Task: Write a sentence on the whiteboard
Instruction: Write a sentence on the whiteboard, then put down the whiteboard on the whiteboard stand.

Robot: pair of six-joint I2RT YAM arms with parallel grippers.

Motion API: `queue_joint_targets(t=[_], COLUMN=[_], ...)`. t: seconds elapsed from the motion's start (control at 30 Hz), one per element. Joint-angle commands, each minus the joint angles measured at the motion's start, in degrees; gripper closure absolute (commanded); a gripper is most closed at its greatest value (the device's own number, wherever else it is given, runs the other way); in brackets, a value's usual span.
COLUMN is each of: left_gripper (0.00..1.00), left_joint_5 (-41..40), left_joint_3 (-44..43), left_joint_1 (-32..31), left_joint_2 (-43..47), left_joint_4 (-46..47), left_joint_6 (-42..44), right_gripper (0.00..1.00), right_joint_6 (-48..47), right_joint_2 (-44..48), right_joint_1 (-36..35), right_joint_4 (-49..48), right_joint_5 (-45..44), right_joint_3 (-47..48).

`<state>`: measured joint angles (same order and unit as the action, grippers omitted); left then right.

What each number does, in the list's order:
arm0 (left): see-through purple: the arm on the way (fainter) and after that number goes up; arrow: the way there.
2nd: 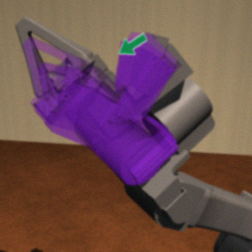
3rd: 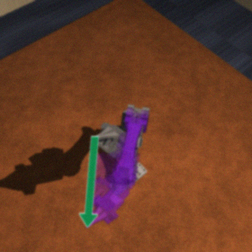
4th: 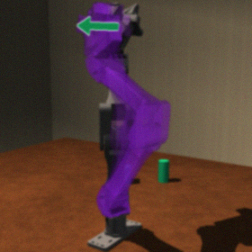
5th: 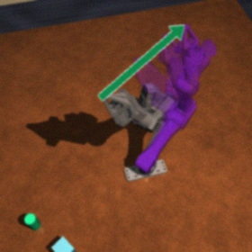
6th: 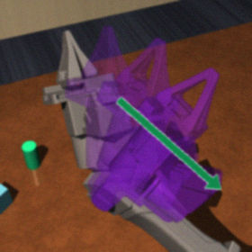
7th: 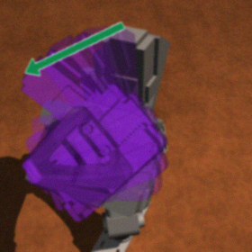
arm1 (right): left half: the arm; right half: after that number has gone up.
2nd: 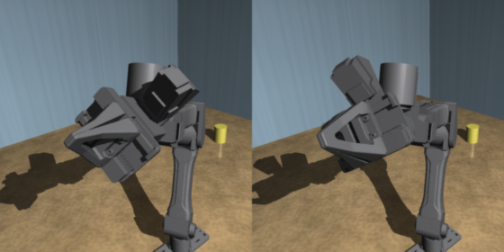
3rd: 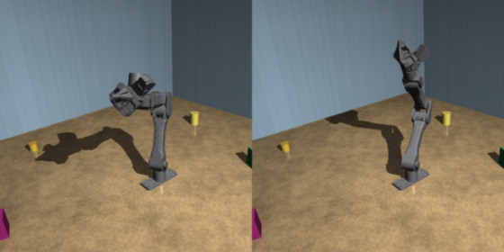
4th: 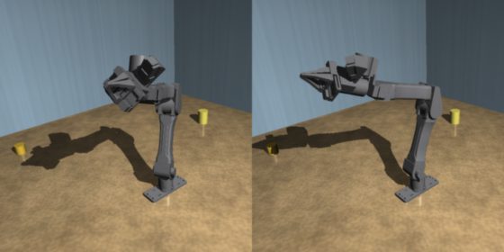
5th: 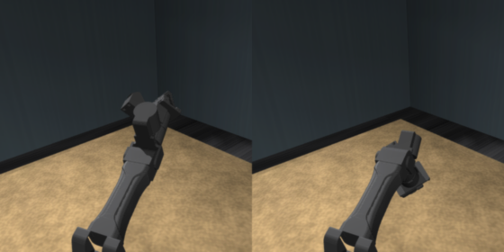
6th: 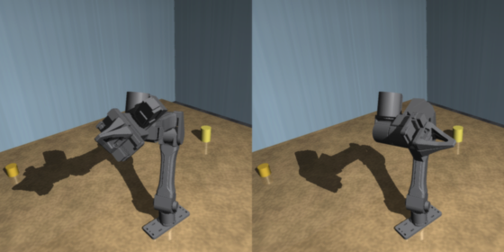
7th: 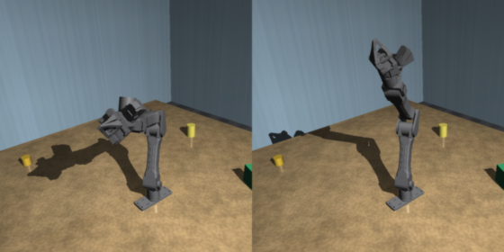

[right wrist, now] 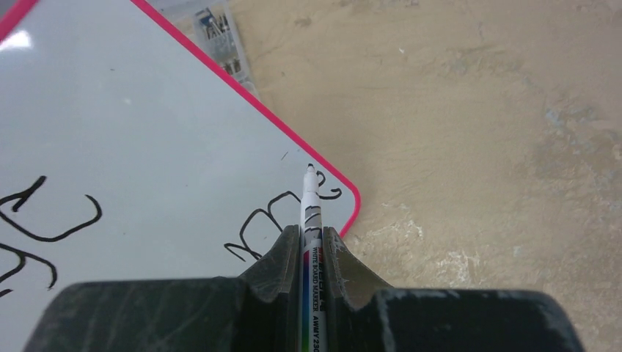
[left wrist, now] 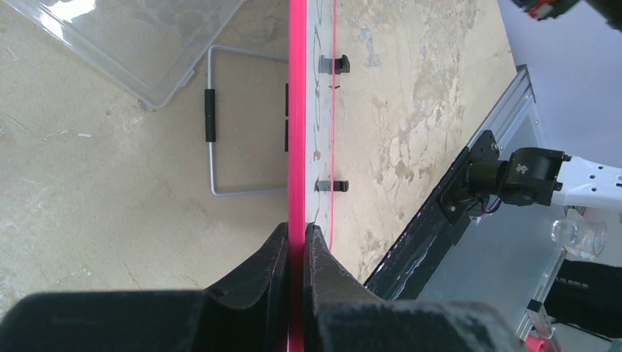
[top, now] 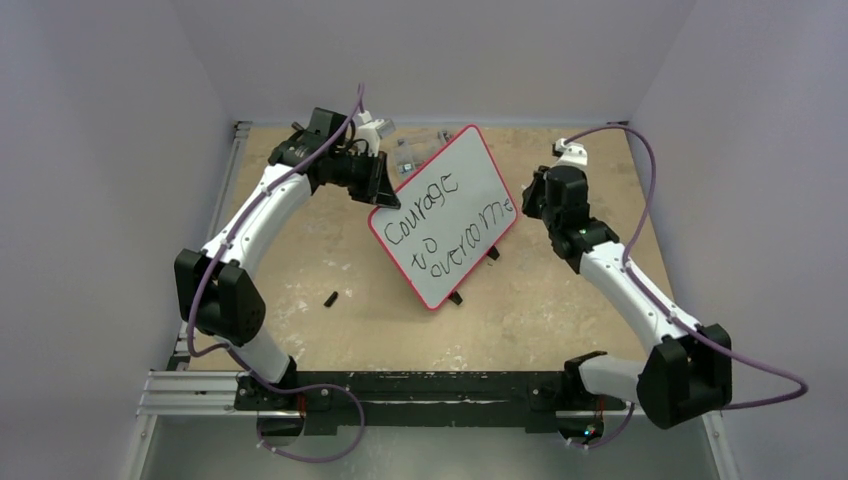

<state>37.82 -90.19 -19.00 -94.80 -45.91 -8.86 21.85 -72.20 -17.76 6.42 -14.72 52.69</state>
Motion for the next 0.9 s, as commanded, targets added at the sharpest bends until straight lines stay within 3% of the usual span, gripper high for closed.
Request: queue_joint_targets(t=[0.0,0.47,0.87], left_gripper=[1.0,1.0,1.0], left_joint_5=[-2.79,-6.27,-8.51], left_joint_3=[-0.47,8.49,11.35], left_joint_1=[-0.96,-1.2,-0.59], left_joint_2=[3.62,11.96,8.97], left_joint_4=[0.81,-1.09,-1.12], left_joint_6=[1.35,0.1,1.82], right_gripper=[1.0,1.0,1.0], right_joint_6=[0.35,2.09,1.37], right_joint_2=[5.21,11.94,14.31], right_joint_1=[-0.21,-0.26,-0.24], right_joint_4=[2.86,3.7,4.13], right_joint_5=[-1.53,2.37,1.68], right_joint_3=[-1.36,-4.59,-5.84])
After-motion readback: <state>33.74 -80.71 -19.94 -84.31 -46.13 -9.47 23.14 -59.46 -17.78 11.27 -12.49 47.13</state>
